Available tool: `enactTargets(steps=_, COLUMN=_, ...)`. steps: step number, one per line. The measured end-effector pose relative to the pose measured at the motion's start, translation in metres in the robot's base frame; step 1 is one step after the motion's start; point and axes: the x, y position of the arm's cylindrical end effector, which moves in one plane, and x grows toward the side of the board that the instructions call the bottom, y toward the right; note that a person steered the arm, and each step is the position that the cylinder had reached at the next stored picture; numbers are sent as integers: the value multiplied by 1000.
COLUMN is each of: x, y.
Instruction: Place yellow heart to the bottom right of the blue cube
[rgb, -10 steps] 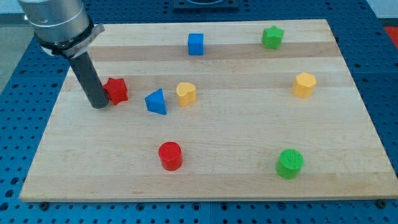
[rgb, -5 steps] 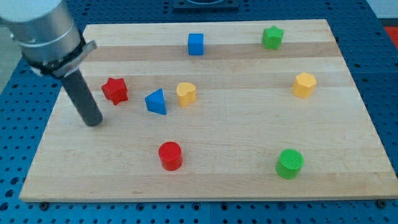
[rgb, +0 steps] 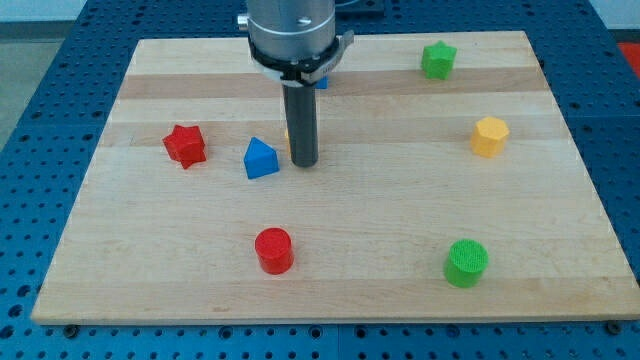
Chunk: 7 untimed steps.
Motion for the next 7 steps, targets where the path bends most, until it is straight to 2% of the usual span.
enactTargets(steps=1, x=-18, y=0)
enactTargets(steps=4, x=-73, y=-51)
enactTargets(steps=6, x=-75, y=-35)
enactTargets(steps=7, x=-81, y=-1)
